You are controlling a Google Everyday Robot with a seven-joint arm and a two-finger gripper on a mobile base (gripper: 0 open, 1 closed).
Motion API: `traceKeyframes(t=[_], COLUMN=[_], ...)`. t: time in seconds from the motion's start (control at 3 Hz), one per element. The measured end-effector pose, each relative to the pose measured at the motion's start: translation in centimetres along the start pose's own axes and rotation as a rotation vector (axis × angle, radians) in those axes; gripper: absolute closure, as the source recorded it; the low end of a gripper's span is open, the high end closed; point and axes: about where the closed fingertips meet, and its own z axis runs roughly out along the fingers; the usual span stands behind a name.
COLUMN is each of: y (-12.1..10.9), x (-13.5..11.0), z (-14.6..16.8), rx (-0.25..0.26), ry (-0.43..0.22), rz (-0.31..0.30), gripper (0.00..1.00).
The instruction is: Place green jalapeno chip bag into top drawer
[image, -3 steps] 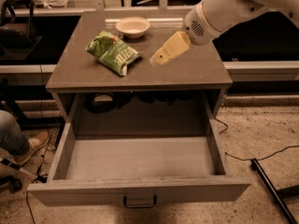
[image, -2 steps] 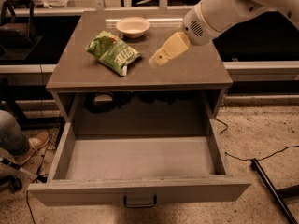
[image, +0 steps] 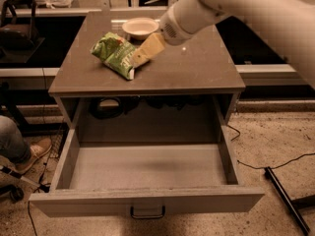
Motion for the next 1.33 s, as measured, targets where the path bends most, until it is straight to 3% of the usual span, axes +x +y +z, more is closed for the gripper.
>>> traceKeyframes(t=[0.33, 0.67, 1.0, 1.33], y=[0.0, -0.4, -0.6, -0.6], x=[-2.9, -5.1, -6.7, -7.7], z=[4.2, 7.7, 10.4, 12.3], rx=[0.054, 0.085, 0.089, 0.082], ry=[-0.018, -0.051, -0.080, -0.098], rz=[-0.013, 0.012, 0.038, 0.057], gripper=[0.00, 0.00, 0.00, 0.18])
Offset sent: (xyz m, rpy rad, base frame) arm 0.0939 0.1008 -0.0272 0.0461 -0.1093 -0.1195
